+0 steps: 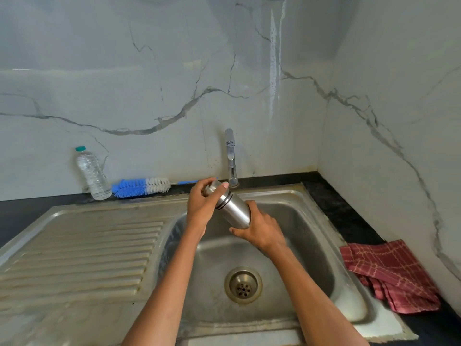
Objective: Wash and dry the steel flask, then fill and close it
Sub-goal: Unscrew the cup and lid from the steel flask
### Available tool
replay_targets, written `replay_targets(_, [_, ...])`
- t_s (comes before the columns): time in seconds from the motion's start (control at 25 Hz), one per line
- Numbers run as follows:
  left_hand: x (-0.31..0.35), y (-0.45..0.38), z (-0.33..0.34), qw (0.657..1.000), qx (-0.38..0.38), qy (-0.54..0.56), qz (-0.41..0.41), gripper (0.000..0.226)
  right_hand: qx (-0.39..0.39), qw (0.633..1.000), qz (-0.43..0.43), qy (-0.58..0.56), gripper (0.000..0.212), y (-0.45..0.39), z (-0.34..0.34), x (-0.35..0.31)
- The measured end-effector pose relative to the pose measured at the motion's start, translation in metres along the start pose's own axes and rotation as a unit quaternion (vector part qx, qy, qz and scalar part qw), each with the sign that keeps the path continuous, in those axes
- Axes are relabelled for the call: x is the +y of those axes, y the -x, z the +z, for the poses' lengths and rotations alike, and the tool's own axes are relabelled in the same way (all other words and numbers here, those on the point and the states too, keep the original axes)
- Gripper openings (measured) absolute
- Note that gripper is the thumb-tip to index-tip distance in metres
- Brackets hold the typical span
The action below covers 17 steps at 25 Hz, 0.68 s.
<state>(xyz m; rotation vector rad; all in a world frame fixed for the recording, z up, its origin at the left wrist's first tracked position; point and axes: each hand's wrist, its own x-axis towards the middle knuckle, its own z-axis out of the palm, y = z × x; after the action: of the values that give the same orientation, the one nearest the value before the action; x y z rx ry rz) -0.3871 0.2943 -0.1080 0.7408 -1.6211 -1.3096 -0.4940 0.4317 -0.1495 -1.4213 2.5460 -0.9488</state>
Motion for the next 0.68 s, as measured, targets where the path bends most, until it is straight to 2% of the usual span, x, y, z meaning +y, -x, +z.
replay_targets(0.08, [0.001,-0.004,-0.003,0.998,0.052,0.006,-0.030,0.033,-0.004,1.000,-0.012,0.021,0.078,-0.001,0.000,-0.001])
replay_targets(0.24, [0.001,-0.008,-0.021,0.989,0.102,0.079,-0.079,0.033,-0.003,1.000,-0.014,0.013,0.078,-0.002,0.001,0.001])
replay_targets(0.36, [0.000,-0.008,-0.033,0.973,0.118,0.147,-0.133,0.023,-0.001,1.000,-0.010,0.004,0.081,-0.002,-0.001,0.003])
replay_targets(0.44, [0.003,-0.003,-0.042,0.959,0.100,0.195,-0.179,0.017,0.001,1.000,-0.010,0.004,0.081,-0.001,-0.004,0.004])
replay_targets(0.56, [0.008,0.013,-0.052,0.957,0.076,0.149,-0.237,0.020,-0.003,1.000,-0.014,0.001,0.081,0.001,-0.005,0.004])
replay_targets(0.68, [0.013,0.018,-0.068,0.953,0.108,0.136,-0.248,0.012,-0.012,1.000,-0.014,-0.019,0.081,0.003,-0.004,0.002])
